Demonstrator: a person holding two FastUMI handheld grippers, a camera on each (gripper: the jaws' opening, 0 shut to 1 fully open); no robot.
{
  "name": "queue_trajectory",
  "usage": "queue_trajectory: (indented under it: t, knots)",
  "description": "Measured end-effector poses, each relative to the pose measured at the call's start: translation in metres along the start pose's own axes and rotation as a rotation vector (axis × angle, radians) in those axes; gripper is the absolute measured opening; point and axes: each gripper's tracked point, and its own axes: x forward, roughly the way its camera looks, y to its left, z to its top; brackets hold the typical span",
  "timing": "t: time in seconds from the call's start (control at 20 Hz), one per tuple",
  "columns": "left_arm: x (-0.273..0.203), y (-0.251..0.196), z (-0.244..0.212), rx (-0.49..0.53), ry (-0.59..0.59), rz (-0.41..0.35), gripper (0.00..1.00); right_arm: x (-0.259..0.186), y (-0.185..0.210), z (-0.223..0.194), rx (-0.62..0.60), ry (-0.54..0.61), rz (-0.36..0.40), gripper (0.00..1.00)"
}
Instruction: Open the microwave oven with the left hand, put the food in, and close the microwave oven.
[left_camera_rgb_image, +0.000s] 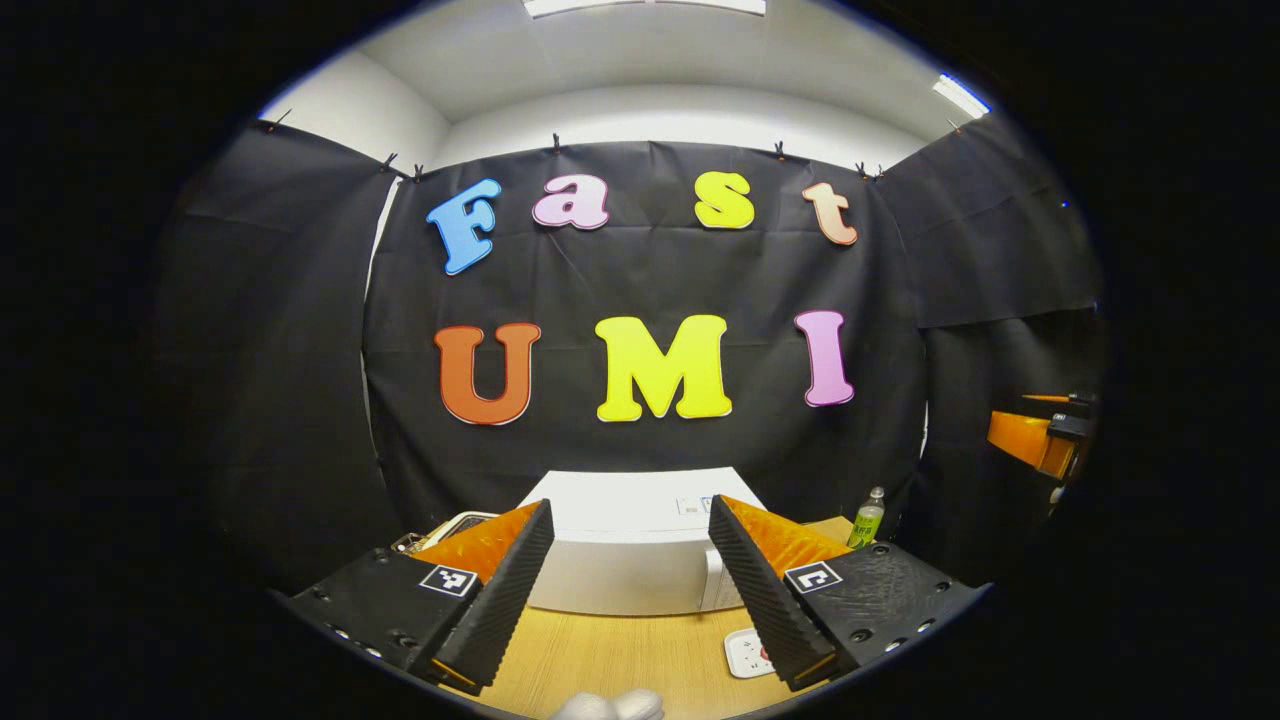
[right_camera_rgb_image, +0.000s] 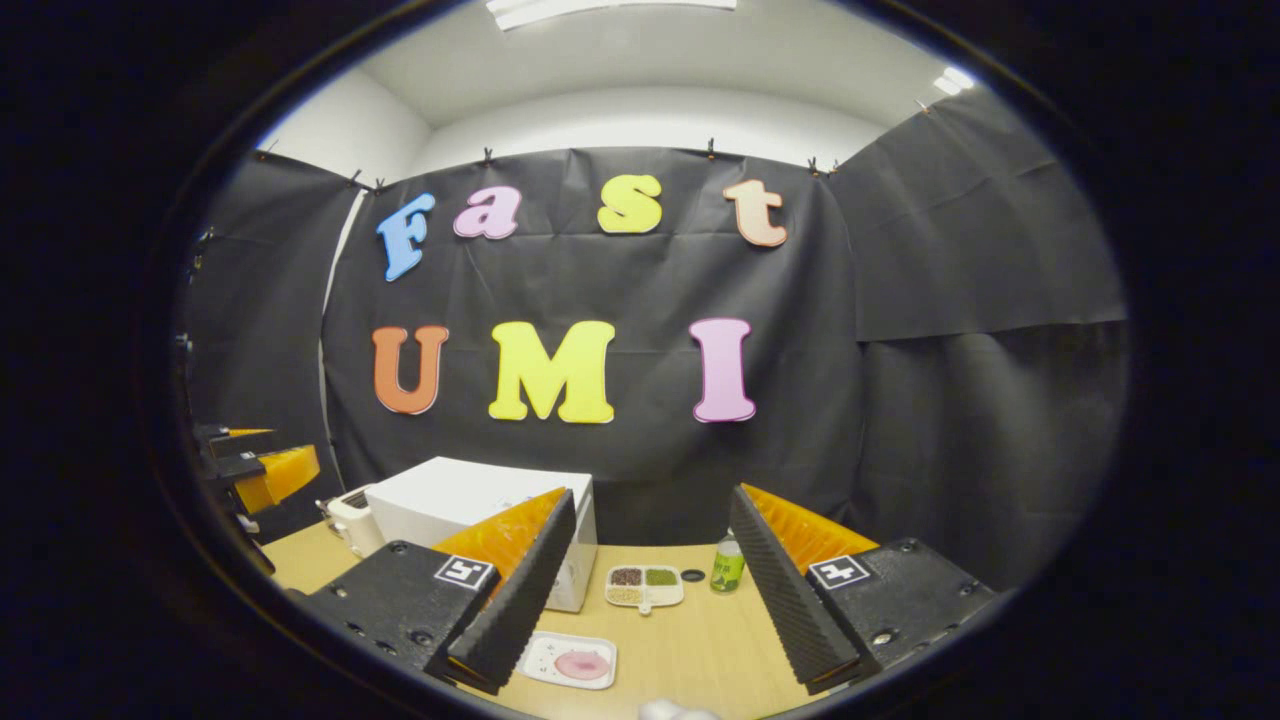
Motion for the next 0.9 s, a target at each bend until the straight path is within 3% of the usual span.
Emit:
queue_trajectory:
  t: [0.2,0.55,0.9]
  knots:
    - [0.018,-0.020,-0.042,-0.002,0.000,-0.024,0.96,0.002,-0.015,0.007,-0.025,-0.002,-0.012,0.99]
    - [0.069,-0.087,-0.135,-0.019,0.049,-0.154,0.96,-0.008,-0.042,0.022,-0.046,-0.006,-0.049,0.99]
    - [0.154,-0.116,-0.213,-0.001,0.148,-0.147,0.96,-0.037,-0.073,0.007,-0.056,0.053,-0.129,1.00]
